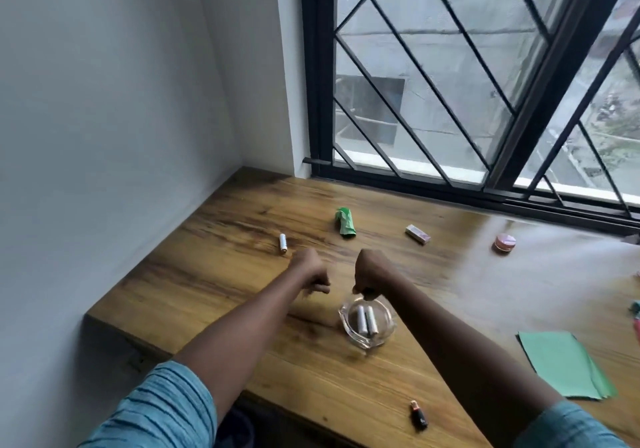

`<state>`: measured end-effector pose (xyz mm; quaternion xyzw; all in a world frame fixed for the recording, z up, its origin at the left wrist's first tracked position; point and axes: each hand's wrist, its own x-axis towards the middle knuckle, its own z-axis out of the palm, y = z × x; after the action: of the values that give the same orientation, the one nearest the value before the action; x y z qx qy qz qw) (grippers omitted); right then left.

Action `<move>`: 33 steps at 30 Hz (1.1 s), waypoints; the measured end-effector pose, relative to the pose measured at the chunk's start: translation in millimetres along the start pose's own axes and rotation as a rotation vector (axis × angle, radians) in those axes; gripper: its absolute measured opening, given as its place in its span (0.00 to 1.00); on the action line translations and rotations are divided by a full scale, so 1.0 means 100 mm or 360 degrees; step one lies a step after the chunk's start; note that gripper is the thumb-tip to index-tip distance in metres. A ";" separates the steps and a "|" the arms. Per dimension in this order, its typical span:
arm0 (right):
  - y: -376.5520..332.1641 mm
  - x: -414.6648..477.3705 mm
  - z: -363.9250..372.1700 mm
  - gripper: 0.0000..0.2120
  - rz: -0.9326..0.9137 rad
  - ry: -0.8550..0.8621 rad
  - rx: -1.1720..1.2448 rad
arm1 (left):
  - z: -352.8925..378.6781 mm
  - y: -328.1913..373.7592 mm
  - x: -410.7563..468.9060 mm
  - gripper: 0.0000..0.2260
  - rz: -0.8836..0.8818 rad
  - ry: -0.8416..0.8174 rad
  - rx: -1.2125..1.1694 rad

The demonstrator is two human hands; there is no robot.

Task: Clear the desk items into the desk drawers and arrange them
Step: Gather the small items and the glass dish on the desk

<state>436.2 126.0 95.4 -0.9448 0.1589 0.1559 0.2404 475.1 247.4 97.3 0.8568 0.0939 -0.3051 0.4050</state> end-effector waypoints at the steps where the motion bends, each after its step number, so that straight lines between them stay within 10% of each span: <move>1: -0.10 0.05 -0.01 0.02 0.0011 -0.0008 0.0069 | -0.11 -0.06 0.08 0.08 -0.0022 0.0029 -0.0112; 11: -1.18 0.59 0.45 0.09 -0.0038 0.0277 0.0228 | -0.91 -0.50 0.87 0.13 0.0022 0.0584 -0.0358; 33: -0.63 0.25 0.30 0.14 0.0463 0.0571 0.0220 | -0.18 -0.35 0.71 0.14 0.0460 0.0231 -0.0415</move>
<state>475.4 187.5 86.8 -0.9058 0.3438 0.0073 0.2475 525.7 278.2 41.2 0.8214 0.0376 -0.1667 0.5441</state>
